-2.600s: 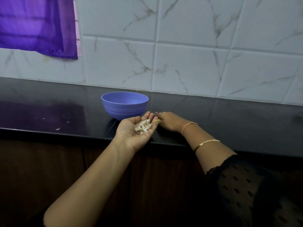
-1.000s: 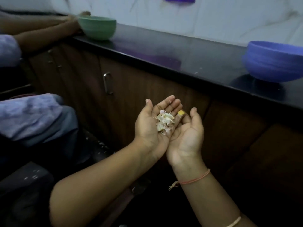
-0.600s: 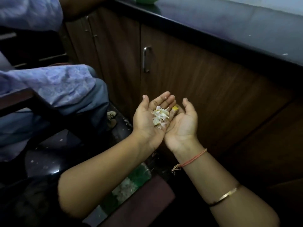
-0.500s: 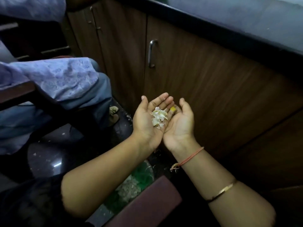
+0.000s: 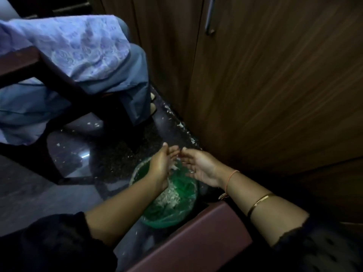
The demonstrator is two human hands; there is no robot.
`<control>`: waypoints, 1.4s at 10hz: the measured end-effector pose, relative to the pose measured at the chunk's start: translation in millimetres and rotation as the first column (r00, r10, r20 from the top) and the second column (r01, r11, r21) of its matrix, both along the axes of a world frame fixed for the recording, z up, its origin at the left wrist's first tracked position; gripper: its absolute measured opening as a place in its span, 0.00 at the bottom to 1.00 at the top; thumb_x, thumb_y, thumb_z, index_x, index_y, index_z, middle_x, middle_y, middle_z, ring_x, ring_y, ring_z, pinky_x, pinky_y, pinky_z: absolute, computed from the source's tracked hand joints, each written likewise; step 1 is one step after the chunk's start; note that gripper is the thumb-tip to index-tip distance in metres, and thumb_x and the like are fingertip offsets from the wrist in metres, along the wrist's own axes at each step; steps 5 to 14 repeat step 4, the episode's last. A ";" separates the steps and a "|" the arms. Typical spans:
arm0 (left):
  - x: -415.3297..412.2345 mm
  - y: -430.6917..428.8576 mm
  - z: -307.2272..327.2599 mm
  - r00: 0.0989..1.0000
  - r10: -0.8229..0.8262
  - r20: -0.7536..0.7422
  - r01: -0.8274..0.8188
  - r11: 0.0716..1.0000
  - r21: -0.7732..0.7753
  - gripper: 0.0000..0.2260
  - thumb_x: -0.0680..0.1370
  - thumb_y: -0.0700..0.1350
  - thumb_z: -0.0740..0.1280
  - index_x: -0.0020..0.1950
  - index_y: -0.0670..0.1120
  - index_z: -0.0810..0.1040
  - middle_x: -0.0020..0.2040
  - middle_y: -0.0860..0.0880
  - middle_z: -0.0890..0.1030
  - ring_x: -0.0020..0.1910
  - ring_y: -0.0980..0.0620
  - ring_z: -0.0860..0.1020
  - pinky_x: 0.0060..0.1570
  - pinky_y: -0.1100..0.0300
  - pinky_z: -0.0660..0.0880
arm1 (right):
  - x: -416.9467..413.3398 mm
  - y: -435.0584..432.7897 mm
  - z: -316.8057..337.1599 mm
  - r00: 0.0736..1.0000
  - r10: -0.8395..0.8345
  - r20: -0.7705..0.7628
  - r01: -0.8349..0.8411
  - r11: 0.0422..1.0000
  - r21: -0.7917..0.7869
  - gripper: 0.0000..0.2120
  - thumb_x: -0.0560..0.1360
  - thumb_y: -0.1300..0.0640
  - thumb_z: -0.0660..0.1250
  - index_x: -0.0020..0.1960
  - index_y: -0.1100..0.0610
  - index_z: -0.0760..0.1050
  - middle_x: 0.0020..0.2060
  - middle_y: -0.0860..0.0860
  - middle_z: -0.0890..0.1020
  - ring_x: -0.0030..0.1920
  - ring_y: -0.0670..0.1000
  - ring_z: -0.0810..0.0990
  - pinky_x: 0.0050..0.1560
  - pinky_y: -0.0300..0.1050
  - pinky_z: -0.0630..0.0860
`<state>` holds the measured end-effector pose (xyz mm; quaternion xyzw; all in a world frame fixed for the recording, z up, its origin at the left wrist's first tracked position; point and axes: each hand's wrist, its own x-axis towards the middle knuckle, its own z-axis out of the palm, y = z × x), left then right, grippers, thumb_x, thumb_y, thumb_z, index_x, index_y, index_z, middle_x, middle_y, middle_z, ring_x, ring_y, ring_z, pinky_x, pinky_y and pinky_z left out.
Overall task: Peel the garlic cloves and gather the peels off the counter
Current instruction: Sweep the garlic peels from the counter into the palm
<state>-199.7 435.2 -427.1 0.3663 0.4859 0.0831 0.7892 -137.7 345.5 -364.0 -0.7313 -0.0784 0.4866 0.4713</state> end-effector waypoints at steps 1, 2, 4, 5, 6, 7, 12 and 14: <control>-12.4 4.8 -22.7 0.974 -0.105 -0.201 0.126 0.988 0.093 0.13 0.80 0.48 0.58 0.46 0.45 0.81 0.48 0.42 0.82 0.46 0.44 0.79 0.51 0.51 0.74 | -2.6 9.0 -19.6 0.975 -0.063 -0.214 0.073 0.997 0.036 0.17 0.79 0.69 0.52 0.67 0.72 0.63 0.66 0.68 0.68 0.67 0.63 0.68 0.43 0.30 0.72; -17.8 8.1 -35.1 0.916 -0.177 -0.359 0.266 0.940 0.215 0.10 0.79 0.43 0.59 0.55 0.45 0.78 0.56 0.42 0.80 0.51 0.45 0.78 0.52 0.57 0.73 | 3.5 14.4 -32.0 0.965 -0.080 -0.249 0.078 0.997 -0.018 0.17 0.77 0.73 0.53 0.65 0.73 0.65 0.64 0.70 0.70 0.65 0.65 0.71 0.29 0.29 0.75; -29.0 20.9 -62.9 0.630 -0.357 -0.690 0.755 0.493 0.433 0.20 0.71 0.38 0.71 0.63 0.41 0.75 0.53 0.41 0.82 0.50 0.43 0.80 0.47 0.57 0.76 | 5.0 8.9 -43.3 0.990 -0.063 -0.127 0.046 0.991 -0.128 0.10 0.77 0.69 0.59 0.56 0.69 0.73 0.57 0.66 0.78 0.55 0.60 0.79 0.44 0.40 0.78; -29.0 20.9 -62.9 0.630 -0.357 -0.690 0.755 0.493 0.433 0.20 0.71 0.38 0.71 0.63 0.41 0.75 0.53 0.41 0.82 0.50 0.43 0.80 0.47 0.57 0.76 | 5.0 8.9 -43.3 0.990 -0.063 -0.127 0.046 0.991 -0.128 0.10 0.77 0.69 0.59 0.56 0.69 0.73 0.57 0.66 0.78 0.55 0.60 0.79 0.44 0.40 0.78; -29.0 20.9 -62.9 0.630 -0.357 -0.690 0.755 0.493 0.433 0.20 0.71 0.38 0.71 0.63 0.41 0.75 0.53 0.41 0.82 0.50 0.43 0.80 0.47 0.57 0.76 | 5.0 8.9 -43.3 0.990 -0.063 -0.127 0.046 0.991 -0.128 0.10 0.77 0.69 0.59 0.56 0.69 0.73 0.57 0.66 0.78 0.55 0.60 0.79 0.44 0.40 0.78; -29.0 20.9 -62.9 0.630 -0.357 -0.690 0.755 0.493 0.433 0.20 0.71 0.38 0.71 0.63 0.41 0.75 0.53 0.41 0.82 0.50 0.43 0.80 0.47 0.57 0.76 | 5.0 8.9 -43.3 0.990 -0.063 -0.127 0.046 0.991 -0.128 0.10 0.77 0.69 0.59 0.56 0.69 0.73 0.57 0.66 0.78 0.55 0.60 0.79 0.44 0.40 0.78; -29.0 20.9 -62.9 0.630 -0.357 -0.690 0.755 0.493 0.433 0.20 0.71 0.38 0.71 0.63 0.41 0.75 0.53 0.41 0.82 0.50 0.43 0.80 0.47 0.57 0.76 | 5.0 8.9 -43.3 0.990 -0.063 -0.127 0.046 0.991 -0.128 0.10 0.77 0.69 0.59 0.56 0.69 0.73 0.57 0.66 0.78 0.55 0.60 0.79 0.44 0.40 0.78; -29.0 20.9 -62.9 0.630 -0.357 -0.690 0.755 0.493 0.433 0.20 0.71 0.38 0.71 0.63 0.41 0.75 0.53 0.41 0.82 0.50 0.43 0.80 0.47 0.57 0.76 | 5.0 8.9 -43.3 0.990 -0.063 -0.127 0.046 0.991 -0.128 0.10 0.77 0.69 0.59 0.56 0.69 0.73 0.57 0.66 0.78 0.55 0.60 0.79 0.44 0.40 0.78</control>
